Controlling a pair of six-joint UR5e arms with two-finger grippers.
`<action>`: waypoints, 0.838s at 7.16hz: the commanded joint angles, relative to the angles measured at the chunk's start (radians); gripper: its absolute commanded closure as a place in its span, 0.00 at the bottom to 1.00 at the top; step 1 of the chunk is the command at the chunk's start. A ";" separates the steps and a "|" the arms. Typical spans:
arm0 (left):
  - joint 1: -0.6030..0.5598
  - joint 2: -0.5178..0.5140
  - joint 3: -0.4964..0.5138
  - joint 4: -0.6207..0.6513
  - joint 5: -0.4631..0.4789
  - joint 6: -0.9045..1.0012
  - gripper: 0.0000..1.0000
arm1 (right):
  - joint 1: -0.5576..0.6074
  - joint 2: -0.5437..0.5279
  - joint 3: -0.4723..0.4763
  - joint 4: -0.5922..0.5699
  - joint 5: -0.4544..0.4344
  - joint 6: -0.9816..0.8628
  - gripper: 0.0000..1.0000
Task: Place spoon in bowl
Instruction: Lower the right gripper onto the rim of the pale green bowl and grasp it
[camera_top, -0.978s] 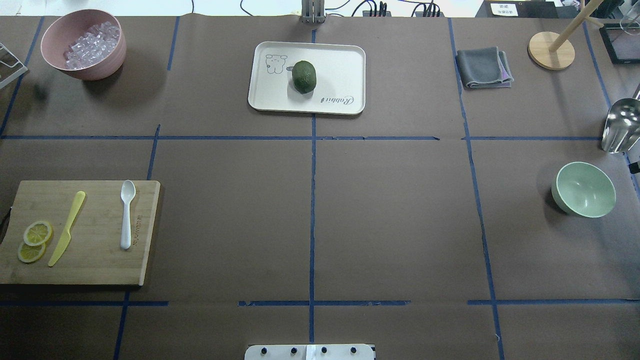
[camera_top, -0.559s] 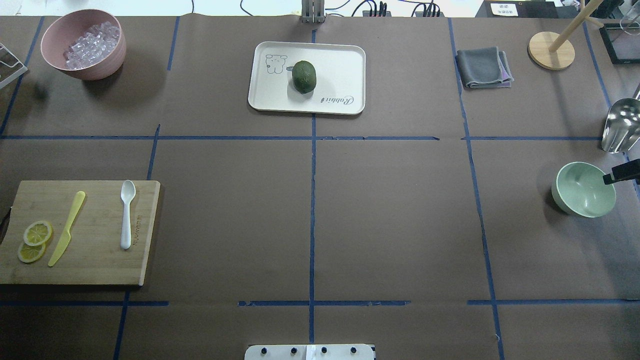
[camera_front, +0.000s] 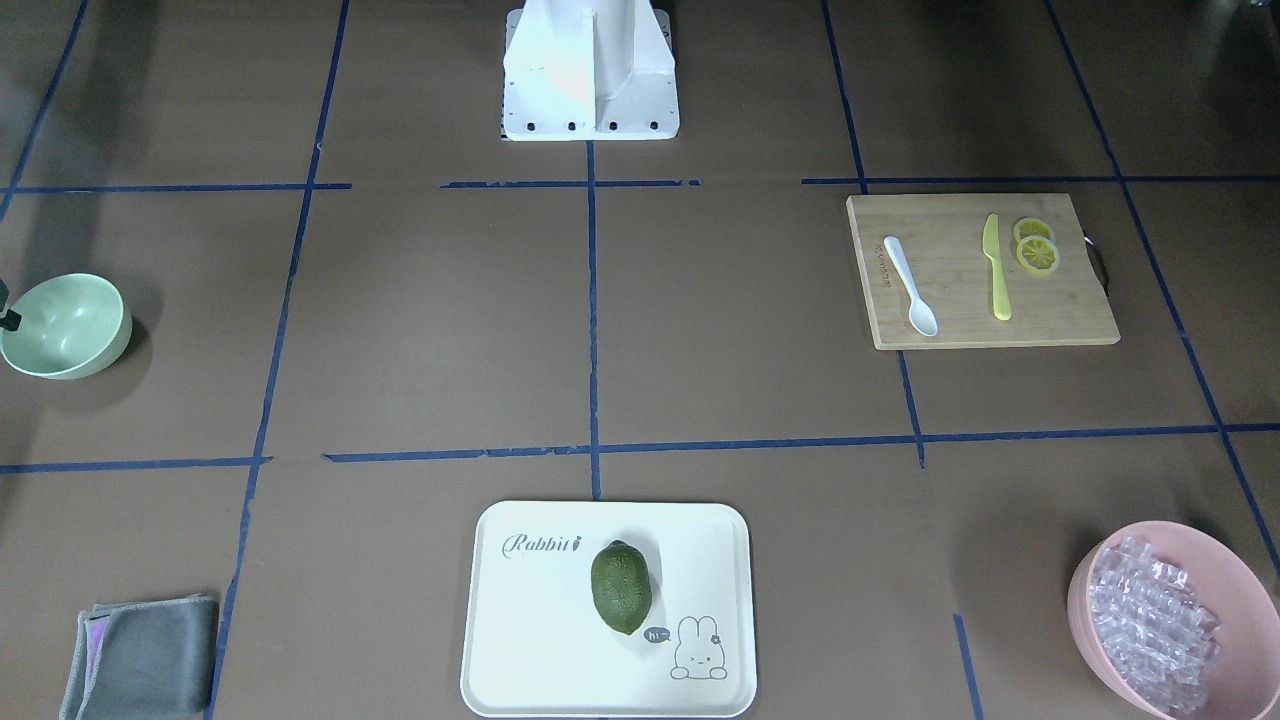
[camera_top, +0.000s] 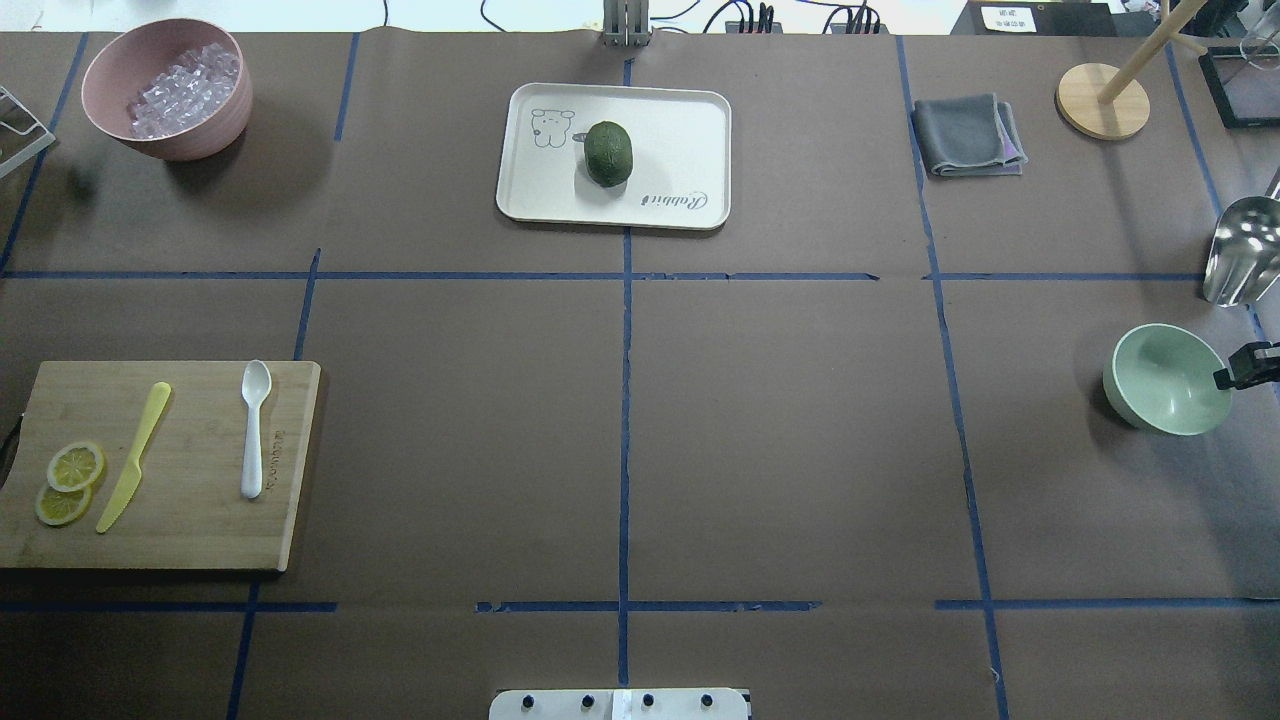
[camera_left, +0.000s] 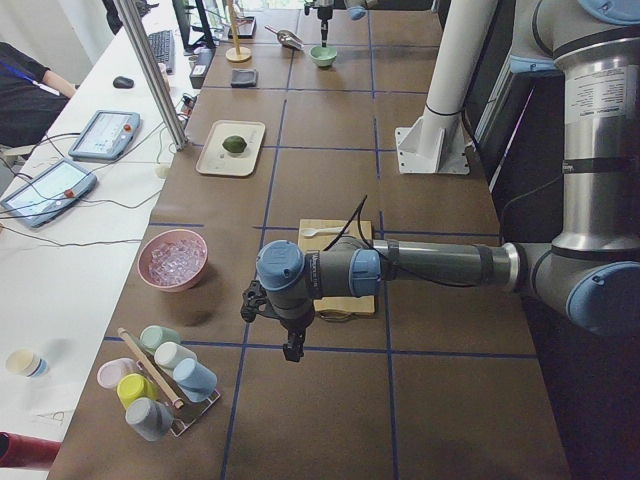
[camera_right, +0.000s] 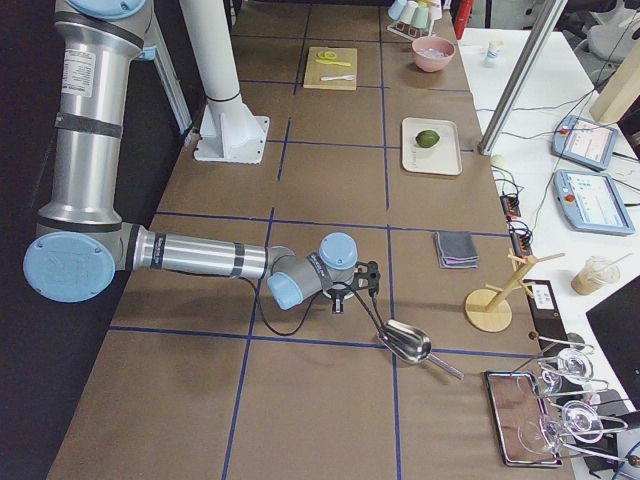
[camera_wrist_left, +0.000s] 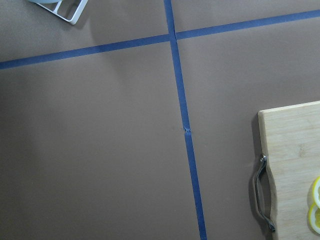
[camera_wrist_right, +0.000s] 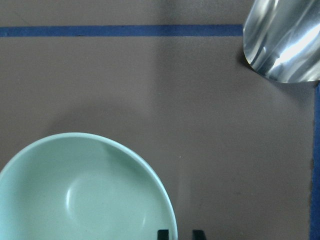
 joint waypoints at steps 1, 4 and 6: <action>0.000 0.001 0.002 -0.001 0.000 0.000 0.00 | -0.004 0.009 -0.001 0.000 0.000 0.002 0.95; 0.000 0.001 0.003 -0.001 0.000 0.000 0.00 | -0.003 0.023 0.025 0.000 0.011 0.003 1.00; 0.000 0.001 0.003 -0.001 0.000 0.000 0.00 | -0.007 0.026 0.147 -0.070 0.025 0.078 1.00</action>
